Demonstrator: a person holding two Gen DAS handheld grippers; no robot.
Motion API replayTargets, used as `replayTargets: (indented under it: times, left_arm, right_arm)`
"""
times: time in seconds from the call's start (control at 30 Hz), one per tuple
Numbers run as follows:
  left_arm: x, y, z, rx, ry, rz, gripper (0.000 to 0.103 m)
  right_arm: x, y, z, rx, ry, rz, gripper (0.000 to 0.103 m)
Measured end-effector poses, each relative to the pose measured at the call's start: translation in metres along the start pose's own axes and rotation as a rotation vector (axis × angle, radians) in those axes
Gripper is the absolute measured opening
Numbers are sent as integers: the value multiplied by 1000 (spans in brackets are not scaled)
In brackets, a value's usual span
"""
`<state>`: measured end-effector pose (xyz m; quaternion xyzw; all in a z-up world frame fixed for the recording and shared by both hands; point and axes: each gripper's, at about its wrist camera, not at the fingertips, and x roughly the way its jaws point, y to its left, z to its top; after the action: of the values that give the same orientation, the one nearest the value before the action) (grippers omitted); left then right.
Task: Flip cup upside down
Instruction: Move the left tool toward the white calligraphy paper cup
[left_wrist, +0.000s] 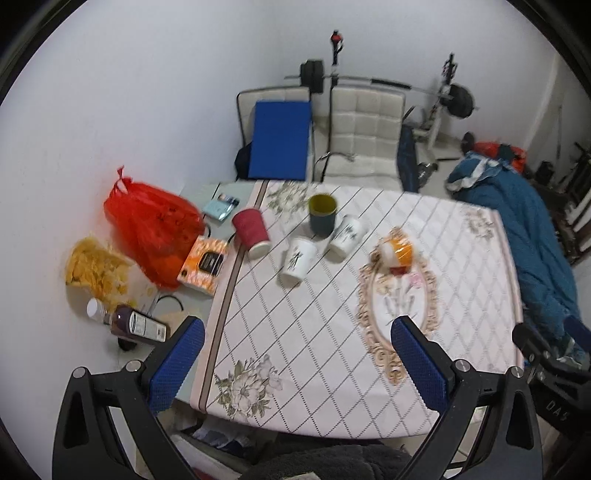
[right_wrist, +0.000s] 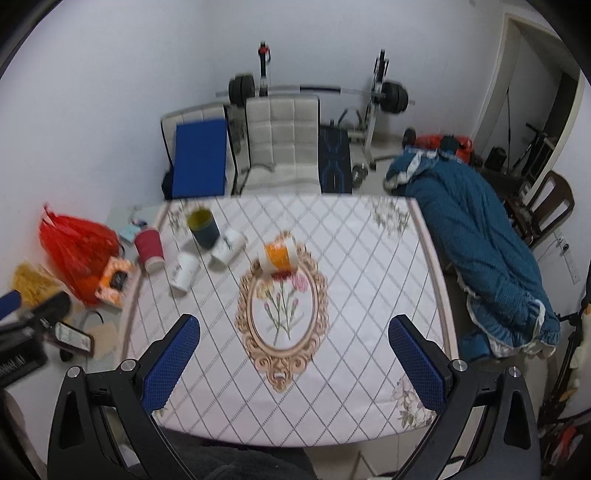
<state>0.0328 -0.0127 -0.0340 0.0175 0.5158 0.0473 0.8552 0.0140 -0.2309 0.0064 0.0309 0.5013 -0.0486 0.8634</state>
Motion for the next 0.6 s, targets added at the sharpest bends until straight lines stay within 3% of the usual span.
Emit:
replayTargets:
  times: [0.1, 0.37, 0.6]
  left_arm:
    - [32, -2, -6, -12, 56, 46, 103]
    - [109, 0, -25, -32, 188, 119, 103]
    - [168, 4, -19, -20, 283, 110, 103]
  right_arm:
    - [47, -2, -6, -10, 93, 5, 103]
    - [161, -16, -66, -44, 298, 31, 103]
    - [228, -10, -93, -35, 429, 43, 103]
